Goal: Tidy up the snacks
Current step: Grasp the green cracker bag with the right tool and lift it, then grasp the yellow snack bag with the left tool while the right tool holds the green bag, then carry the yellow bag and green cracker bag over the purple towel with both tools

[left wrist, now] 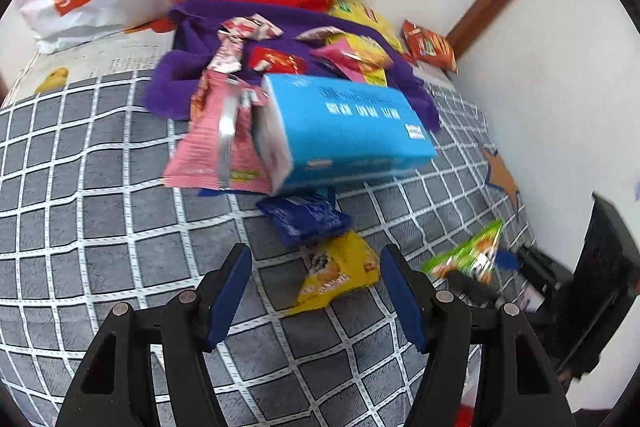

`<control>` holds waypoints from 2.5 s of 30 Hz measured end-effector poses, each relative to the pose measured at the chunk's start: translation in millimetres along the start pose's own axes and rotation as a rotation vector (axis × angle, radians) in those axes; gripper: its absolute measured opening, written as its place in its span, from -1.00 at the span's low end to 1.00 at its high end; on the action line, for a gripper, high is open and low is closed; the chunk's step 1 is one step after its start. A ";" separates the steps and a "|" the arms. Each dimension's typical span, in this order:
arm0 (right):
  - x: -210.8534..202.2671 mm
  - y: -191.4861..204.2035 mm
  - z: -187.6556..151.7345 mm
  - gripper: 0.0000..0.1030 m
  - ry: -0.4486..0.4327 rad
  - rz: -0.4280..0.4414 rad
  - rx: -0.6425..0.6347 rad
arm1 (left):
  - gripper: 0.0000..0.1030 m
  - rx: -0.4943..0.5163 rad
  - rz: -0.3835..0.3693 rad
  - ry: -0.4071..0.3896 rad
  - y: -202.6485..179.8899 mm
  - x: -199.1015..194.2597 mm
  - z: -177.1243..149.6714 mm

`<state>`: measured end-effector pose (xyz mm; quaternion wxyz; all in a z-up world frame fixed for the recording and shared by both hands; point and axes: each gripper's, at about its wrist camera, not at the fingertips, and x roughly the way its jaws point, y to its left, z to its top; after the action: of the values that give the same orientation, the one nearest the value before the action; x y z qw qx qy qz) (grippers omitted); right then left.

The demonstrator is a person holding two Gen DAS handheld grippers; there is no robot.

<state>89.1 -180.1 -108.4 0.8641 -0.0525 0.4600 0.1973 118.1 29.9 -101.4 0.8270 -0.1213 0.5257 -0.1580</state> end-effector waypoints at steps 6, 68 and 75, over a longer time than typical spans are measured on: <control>-4.2 -39.8 -6.0 0.04 -0.017 -0.043 0.075 | 0.25 0.023 0.014 0.062 -9.5 23.6 -5.8; 21.6 -49.3 207.5 0.04 -0.223 -0.181 0.068 | -0.32 0.071 0.117 -0.210 4.9 -38.7 160.3; 45.7 -54.8 228.8 0.04 -0.216 -0.171 0.067 | -0.32 0.067 0.127 -0.194 9.9 -17.2 182.5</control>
<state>310.4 -154.7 -19.9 0.9236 -0.0410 0.3643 0.1121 278.3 52.0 -14.4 0.8860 -0.0748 0.4442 -0.1103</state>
